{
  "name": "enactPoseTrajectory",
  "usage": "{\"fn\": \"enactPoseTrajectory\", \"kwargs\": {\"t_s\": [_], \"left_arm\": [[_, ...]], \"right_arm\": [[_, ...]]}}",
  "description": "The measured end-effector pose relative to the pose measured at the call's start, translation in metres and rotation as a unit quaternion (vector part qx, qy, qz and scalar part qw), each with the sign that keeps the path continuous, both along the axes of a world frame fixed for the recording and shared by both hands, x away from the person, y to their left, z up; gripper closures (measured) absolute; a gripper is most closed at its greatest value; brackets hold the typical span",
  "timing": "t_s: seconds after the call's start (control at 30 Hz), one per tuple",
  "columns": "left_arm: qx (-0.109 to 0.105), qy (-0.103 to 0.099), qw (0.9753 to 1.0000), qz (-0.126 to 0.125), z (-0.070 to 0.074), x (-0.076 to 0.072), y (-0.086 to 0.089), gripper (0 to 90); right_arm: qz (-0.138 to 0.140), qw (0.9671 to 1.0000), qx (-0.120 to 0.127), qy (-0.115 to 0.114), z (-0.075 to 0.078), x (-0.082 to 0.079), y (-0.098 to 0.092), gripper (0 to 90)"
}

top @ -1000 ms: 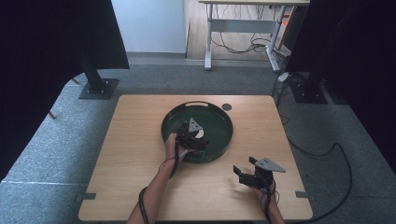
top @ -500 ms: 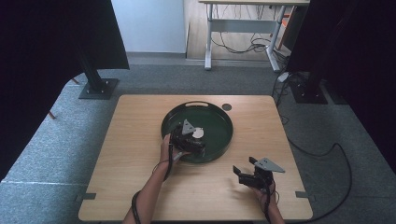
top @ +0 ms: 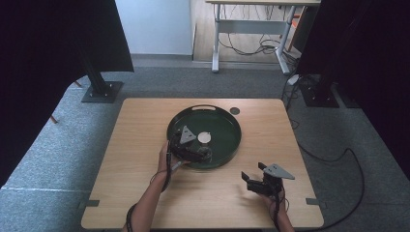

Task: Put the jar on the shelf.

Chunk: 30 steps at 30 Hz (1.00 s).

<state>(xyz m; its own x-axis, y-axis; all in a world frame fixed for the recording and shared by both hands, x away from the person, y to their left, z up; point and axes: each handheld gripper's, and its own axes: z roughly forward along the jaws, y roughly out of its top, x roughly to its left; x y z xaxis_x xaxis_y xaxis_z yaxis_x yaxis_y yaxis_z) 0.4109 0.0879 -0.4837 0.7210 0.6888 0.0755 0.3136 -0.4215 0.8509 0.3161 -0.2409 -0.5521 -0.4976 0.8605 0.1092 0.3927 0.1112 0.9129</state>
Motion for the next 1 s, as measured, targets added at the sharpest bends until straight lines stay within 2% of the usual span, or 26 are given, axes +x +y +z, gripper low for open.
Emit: {"fn": "enactPoseTrajectory", "kwargs": {"t_s": [0.13,0.53,0.67,0.7,0.8,1.0], "left_arm": [[-0.003,-0.005,1.0,-0.004,0.003,-0.009,0.004,2.1],[-0.015,-0.025,0.9995,0.008,0.012,-0.033,0.028,2.2],[-0.004,-0.037,0.9992,0.011,0.012,-0.043,0.036,2.6],[-0.005,-0.039,0.9992,0.012,0.012,-0.046,0.039,2.6],[-0.029,-0.037,0.9988,0.015,0.012,-0.054,0.048,3.2],[-0.034,-0.038,0.9983,0.03,0.006,-0.067,0.066,3.4]], "right_arm": [[-0.001,1.0,-0.001,0.001,0.0,0.0,0.0,13.9],[0.001,1.0,-0.004,-0.001,0.0,-0.001,0.0,13.9],[0.0,1.0,-0.004,0.0,0.0,-0.002,0.0,13.9],[0.0,1.0,-0.003,0.001,0.0,-0.002,0.0,13.9],[0.001,1.0,-0.004,0.001,0.0,-0.001,0.0,13.9],[0.001,1.0,-0.005,0.0,0.0,-0.002,0.0,13.9]]}}
